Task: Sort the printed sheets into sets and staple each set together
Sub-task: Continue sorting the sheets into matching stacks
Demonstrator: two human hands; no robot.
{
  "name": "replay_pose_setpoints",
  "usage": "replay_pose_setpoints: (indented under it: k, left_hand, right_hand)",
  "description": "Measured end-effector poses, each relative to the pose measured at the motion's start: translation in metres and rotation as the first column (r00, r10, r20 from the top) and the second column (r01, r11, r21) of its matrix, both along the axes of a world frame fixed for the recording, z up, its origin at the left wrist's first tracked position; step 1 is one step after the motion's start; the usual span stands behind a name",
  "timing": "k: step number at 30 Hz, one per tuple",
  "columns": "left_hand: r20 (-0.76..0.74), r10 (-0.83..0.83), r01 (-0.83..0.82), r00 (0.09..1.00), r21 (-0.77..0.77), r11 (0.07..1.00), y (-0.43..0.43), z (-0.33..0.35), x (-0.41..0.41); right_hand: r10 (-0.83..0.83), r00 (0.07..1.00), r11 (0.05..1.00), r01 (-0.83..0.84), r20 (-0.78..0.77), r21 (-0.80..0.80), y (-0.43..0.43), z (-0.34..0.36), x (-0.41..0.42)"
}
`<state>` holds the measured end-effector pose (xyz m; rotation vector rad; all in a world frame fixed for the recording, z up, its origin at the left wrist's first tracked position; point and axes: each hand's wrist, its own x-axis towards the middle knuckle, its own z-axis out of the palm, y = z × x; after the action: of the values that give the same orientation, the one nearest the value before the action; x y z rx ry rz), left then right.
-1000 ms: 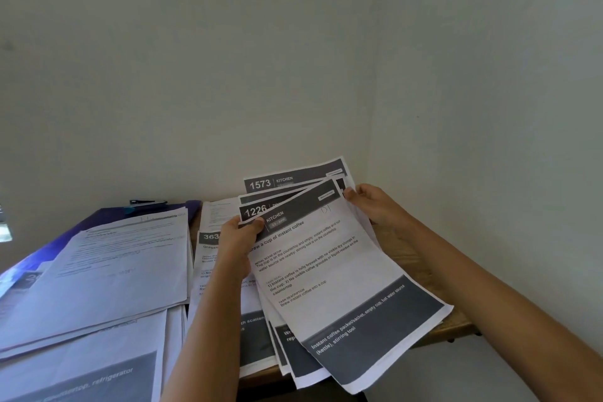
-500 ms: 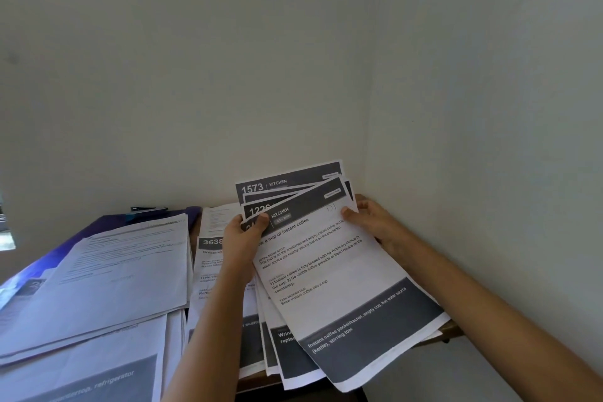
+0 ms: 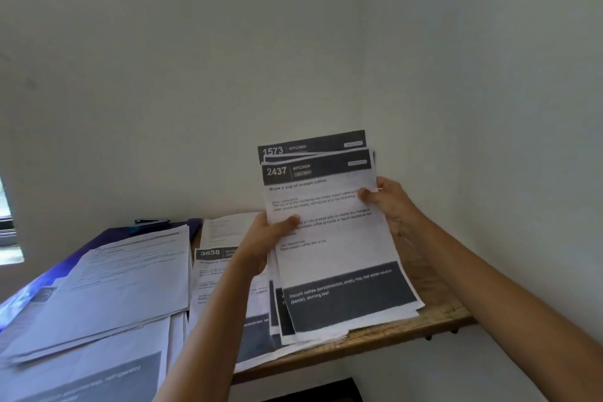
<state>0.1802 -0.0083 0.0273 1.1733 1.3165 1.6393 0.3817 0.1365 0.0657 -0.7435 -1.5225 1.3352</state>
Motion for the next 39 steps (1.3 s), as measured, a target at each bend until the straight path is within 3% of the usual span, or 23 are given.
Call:
replay_pose_setpoints:
  k: [6,10,20,27,30,39]
  left_hand:
    - [-0.043,0.243,-0.23,0.969,0.197,0.953,0.014,0.054,0.017]
    - [-0.046,0.32,-0.293,0.946,0.291,0.911,0.01,0.059,0.024]
    - [-0.08,0.241,-0.232,0.967,0.108,0.967,-0.005,-0.013,0.014]
    - [-0.098,0.289,-0.274,0.952,0.139,0.952,0.0,0.009,0.012]
    - [-0.089,0.276,-0.268,0.957,0.093,0.959,-0.002,-0.007,0.011]
    - [-0.295,0.293,-0.308,0.91,-0.005,0.951,0.002,-0.022,0.02]
  right_hand:
    - [-0.077,0.976,0.969,0.121,-0.202,0.214,-0.016,0.038,0.0]
    - [-0.085,0.958,0.95,0.161,-0.275,0.266,-0.028,0.033,-0.004]
    - [-0.071,0.997,0.965,0.071,-0.011,0.251,-0.039,-0.04,-0.013]
    - [-0.128,0.991,0.941,0.129,-0.026,0.313,-0.037,-0.028,-0.01]
    - [-0.109,0.993,0.953,0.093,0.041,0.289,-0.035,-0.046,-0.01]
    - [-0.131,0.982,0.942,0.082,0.134,0.325,-0.039,-0.067,-0.003]
